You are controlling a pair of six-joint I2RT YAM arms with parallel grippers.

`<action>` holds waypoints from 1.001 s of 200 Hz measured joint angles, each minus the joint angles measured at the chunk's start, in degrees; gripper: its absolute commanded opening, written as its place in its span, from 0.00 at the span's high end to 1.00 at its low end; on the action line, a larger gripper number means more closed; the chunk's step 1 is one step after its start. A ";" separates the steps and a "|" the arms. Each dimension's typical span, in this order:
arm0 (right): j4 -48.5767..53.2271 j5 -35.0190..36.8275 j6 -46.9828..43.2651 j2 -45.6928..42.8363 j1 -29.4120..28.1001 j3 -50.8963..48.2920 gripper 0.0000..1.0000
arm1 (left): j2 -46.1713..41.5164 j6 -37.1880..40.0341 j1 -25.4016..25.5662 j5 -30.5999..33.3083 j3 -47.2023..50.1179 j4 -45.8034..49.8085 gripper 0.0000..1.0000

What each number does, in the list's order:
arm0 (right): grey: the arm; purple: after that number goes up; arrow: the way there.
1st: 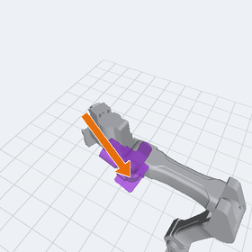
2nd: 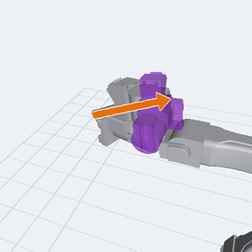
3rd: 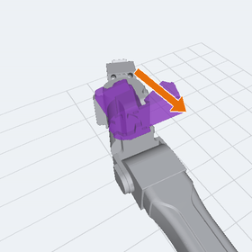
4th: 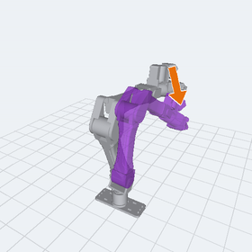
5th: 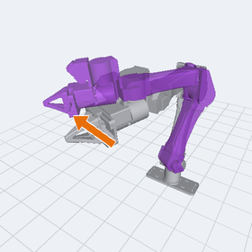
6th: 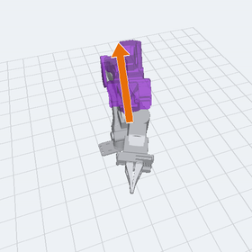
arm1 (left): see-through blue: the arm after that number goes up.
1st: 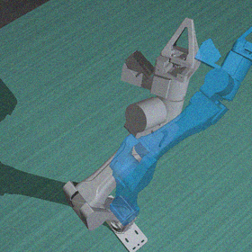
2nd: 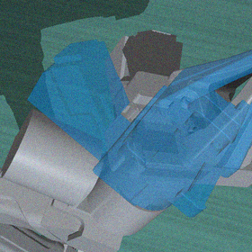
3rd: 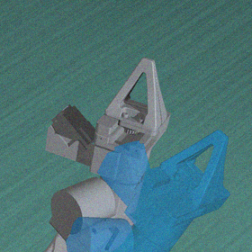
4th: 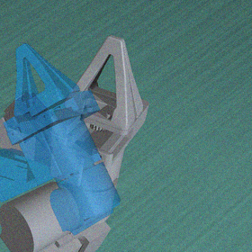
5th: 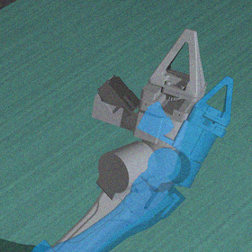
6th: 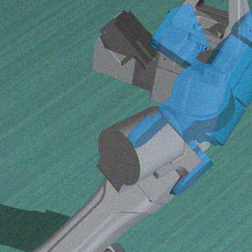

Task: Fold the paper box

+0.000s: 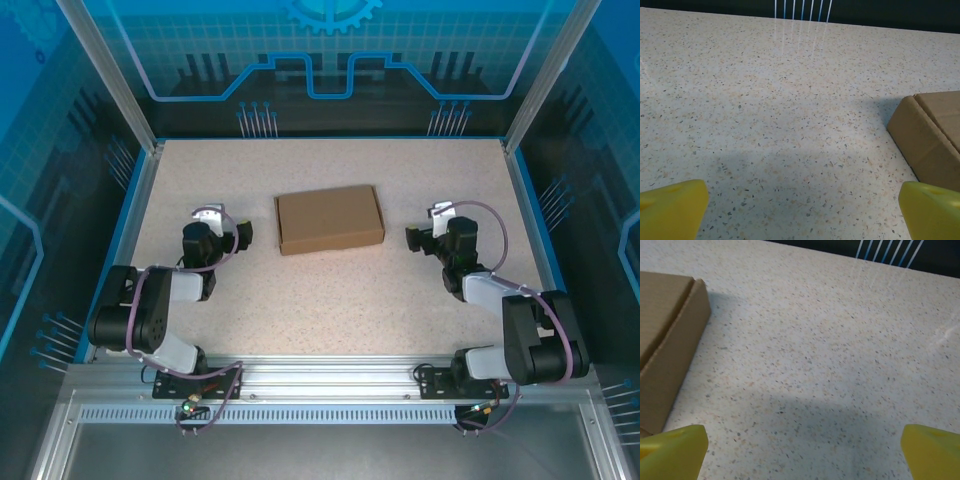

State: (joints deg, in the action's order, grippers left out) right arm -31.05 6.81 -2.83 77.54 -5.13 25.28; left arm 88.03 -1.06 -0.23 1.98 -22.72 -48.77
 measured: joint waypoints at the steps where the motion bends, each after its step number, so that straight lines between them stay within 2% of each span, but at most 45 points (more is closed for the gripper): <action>1: -0.11 -0.07 0.00 0.00 0.02 -0.04 0.00 | 0.00 -0.02 0.00 0.00 0.00 0.00 0.01; 46: -9.60 -3.58 0.70 6.84 0.96 -1.86 0.00 | 0.00 0.00 0.00 -0.35 0.00 -0.46 0.01; 111: -12.96 -5.86 0.61 8.26 0.96 -2.10 0.00 | 0.00 0.00 0.00 -0.35 0.00 -0.46 0.01; 200: -12.02 -6.47 1.51 8.26 1.99 -1.92 0.00 | 0.00 0.00 0.00 -0.35 0.00 -0.46 0.01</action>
State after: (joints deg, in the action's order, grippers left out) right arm -43.07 0.34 -1.32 85.80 -3.14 23.35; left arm 88.03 -1.06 -0.23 1.63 -22.72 -49.23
